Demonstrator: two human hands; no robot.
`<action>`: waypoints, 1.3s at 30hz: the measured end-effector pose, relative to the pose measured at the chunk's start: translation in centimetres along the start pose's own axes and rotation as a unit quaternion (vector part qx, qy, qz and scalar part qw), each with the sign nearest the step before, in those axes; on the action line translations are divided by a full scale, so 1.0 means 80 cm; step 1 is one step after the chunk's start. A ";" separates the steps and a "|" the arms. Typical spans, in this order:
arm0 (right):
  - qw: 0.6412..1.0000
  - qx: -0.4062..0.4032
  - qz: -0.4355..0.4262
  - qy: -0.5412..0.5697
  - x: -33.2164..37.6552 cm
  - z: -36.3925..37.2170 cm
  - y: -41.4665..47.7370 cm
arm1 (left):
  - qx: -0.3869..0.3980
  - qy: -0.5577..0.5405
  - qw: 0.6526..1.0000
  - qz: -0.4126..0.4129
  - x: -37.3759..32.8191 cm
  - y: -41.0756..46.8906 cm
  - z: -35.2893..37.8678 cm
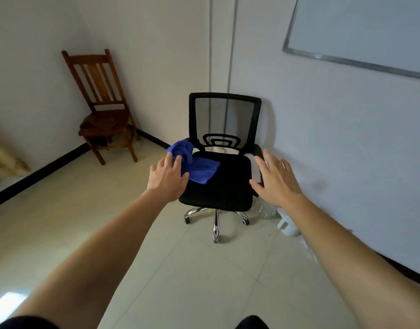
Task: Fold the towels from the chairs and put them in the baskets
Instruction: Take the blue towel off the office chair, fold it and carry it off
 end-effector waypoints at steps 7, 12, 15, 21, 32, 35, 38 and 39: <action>0.997 0.077 0.002 0.030 -0.066 0.139 0.168 | 0.068 0.025 0.997 0.007 -0.026 0.159 0.112; 0.987 0.146 -0.007 0.073 -0.116 0.222 0.310 | 0.128 -0.032 0.990 -0.043 -0.047 0.272 0.176; 0.983 0.170 -0.023 0.072 -0.137 0.260 0.388 | 0.163 -0.048 0.983 -0.067 -0.055 0.332 0.214; 0.968 0.232 -0.023 0.092 -0.141 0.358 0.482 | 0.215 -0.109 0.966 -0.092 -0.063 0.423 0.303; 0.943 0.287 -0.010 0.171 -0.075 0.644 0.475 | 0.279 -0.129 0.949 -0.073 -0.054 0.466 0.594; 0.958 0.235 -0.037 0.159 -0.064 0.685 0.499 | 0.289 -0.099 0.950 -0.062 -0.051 0.459 0.644; 0.956 0.250 -0.094 0.121 -0.049 0.726 0.522 | 0.243 -0.078 0.965 -0.057 -0.049 0.456 0.656; 0.954 0.253 -0.110 0.120 -0.044 0.735 0.526 | 0.218 -0.074 0.971 -0.057 -0.050 0.454 0.655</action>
Point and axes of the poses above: each hand's wrist, its own y-axis towards the middle knuckle, its own z-axis out of the palm, x = y × z, the point moved 5 cm from there along y, towards the middle knuckle, and after that the axes turned 4 degrees about y, right-handed, at the moved point
